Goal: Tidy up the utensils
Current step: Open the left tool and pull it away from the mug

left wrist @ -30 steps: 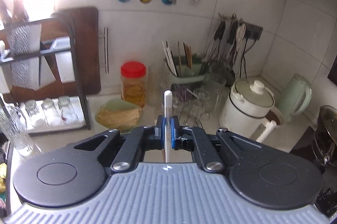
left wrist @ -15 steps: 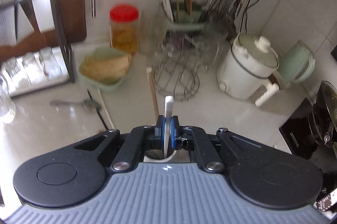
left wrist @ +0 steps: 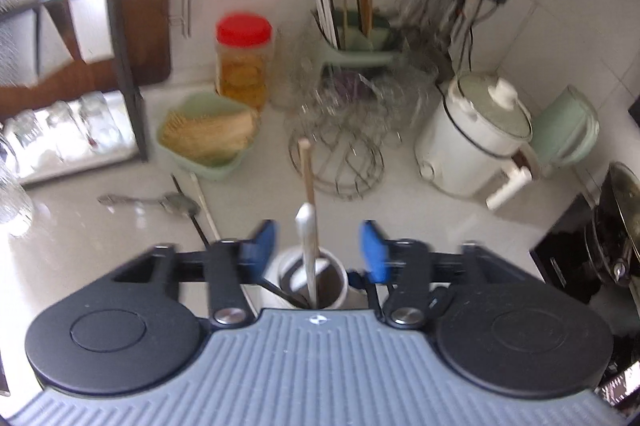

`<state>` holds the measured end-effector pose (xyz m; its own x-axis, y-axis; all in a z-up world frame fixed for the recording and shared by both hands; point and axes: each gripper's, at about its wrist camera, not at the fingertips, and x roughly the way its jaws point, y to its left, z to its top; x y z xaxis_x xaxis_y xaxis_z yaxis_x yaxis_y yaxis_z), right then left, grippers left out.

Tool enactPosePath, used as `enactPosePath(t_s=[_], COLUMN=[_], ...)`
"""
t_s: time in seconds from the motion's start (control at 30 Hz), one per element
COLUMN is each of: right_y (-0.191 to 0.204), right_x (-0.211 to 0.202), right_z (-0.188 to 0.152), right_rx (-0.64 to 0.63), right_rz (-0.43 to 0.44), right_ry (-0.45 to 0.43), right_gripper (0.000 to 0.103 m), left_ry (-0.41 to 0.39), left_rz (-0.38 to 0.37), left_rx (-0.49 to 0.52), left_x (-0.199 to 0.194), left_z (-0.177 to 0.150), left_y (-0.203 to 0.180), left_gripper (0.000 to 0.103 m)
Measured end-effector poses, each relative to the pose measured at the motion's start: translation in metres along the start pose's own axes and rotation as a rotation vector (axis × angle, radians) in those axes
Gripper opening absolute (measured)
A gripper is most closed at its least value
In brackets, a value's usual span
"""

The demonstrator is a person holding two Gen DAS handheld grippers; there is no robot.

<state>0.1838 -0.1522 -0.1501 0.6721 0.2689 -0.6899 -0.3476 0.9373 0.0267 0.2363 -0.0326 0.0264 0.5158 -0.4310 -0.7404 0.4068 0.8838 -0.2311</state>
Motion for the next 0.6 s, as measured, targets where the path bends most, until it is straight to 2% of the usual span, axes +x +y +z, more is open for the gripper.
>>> enactPosePath(t_s=[0.13, 0.17, 0.37, 0.6], right_y=[-0.005, -0.008, -0.007, -0.011], right_x=[-0.001, -0.001, -0.006, -0.015], right_z=[0.0, 0.001, 0.002, 0.006], right_rx=[0.045, 0.071, 0.065, 0.097], right_rz=[0.029, 0.045, 0.06, 0.069], right_ry=[-0.009, -0.01, -0.041, -0.058], right_gripper=[0.095, 0.102, 0.103, 0.103], left_ry=[-0.066, -0.088, -0.17, -0.177], left_rz=[0.034, 0.056, 0.132, 0.26], left_rx=[0.031, 0.033, -0.035, -0.118], left_x=[-0.023, -0.028, -0.058, -0.076], left_z=[-0.001, -0.001, -0.009, -0.03], left_y=[-0.003, -0.003, 0.014, 0.043], left_gripper=[0.07, 0.074, 0.082, 0.085])
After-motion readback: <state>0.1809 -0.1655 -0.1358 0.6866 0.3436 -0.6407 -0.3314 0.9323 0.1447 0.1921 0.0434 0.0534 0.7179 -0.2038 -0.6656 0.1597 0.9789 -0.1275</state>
